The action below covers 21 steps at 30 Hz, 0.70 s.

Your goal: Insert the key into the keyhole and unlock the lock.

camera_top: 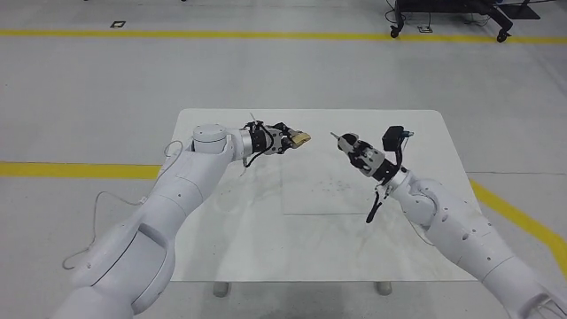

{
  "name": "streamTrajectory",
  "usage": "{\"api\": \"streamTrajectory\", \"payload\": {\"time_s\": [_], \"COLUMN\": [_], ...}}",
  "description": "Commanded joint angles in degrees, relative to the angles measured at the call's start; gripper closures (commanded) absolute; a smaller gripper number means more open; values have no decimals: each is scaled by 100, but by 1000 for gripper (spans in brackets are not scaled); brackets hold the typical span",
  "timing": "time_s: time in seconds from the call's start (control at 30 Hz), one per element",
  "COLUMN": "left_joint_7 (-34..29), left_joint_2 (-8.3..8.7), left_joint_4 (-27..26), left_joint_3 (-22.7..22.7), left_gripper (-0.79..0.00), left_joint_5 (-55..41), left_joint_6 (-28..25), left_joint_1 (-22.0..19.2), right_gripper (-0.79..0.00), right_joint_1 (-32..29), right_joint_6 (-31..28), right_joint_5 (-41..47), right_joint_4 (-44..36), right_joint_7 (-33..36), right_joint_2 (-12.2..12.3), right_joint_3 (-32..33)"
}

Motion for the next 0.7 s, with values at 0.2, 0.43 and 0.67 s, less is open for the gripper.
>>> {"api": "streamTrajectory", "payload": {"time_s": [0.2, 0.43, 0.67], "left_joint_7": [54, 1045, 1598], "left_joint_2": [3, 85, 152], "left_joint_4": [-150, -628, -951], "left_joint_3": [-102, -264, -452], "left_gripper": [0, 0, 0], "left_joint_5": [-160, 306, 579], "left_joint_6": [-81, -581, -443], "left_joint_1": [111, 360, 501], "right_gripper": [0, 0, 0], "right_joint_1": [-44, -30, -26], "right_joint_6": [479, 1319, 1914], "right_joint_5": [4299, 5701, 5769], "right_joint_4": [-295, -589, -623], "right_joint_7": [3604, 4944, 4926], "right_joint_2": [-13, -12, -100], "right_joint_3": [138, 399, 428]}}
